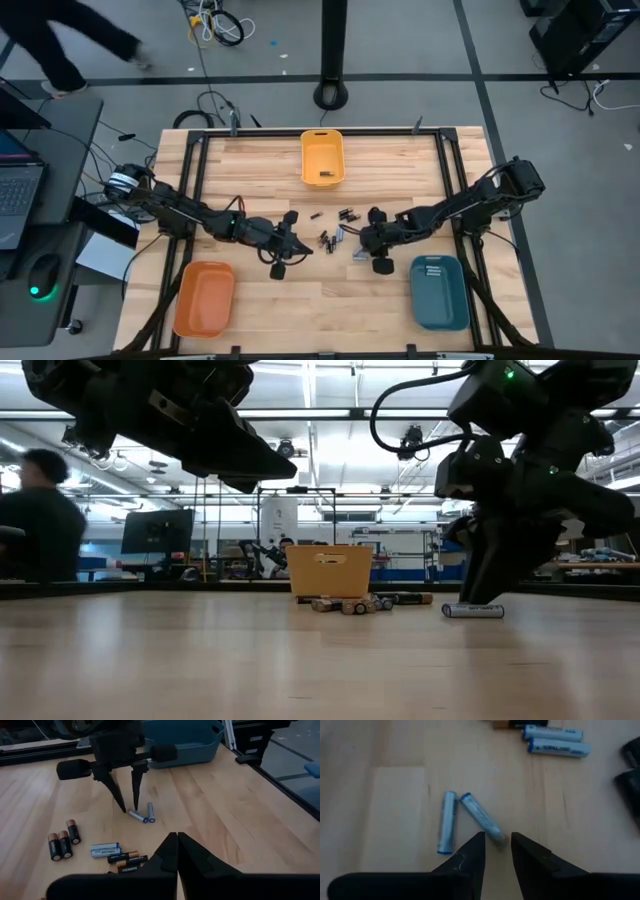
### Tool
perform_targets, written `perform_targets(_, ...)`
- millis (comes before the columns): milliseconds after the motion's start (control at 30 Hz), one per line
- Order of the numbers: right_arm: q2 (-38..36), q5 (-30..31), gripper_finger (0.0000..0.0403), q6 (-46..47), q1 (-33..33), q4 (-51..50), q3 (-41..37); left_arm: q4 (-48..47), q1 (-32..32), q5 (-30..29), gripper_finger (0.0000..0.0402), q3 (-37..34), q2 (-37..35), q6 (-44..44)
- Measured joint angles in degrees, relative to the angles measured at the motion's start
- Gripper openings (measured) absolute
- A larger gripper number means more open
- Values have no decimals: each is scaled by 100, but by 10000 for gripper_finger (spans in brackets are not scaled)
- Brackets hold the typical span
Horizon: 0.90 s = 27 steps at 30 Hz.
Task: Sort batteries
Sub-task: Put the white battery into the blue bin
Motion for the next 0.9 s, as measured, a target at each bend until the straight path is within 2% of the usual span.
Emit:
perform_targets(100, 0, -310, 103, 123, -65, 19, 0, -2, 52, -1, 10, 0, 0, 15)
perform_targets(300, 0, -343, 101, 252, -55, -6, 24, -7, 134, 83, 10, 0, 0, 155)
perform_targets(533, 0, -362, 126, 19, -55, -23, 164, 38, 159, 109, 10, 0, 71, 183)
perform_targets(700, 0, -476, 139, -116, -55, -245, 164, 342, 168, 107, 10, 0, 431, 139)
perform_targets(900, 0, -486, 132, -370, -67, -301, 164, 1041, 168, 110, 10, -2, 1001, -96)
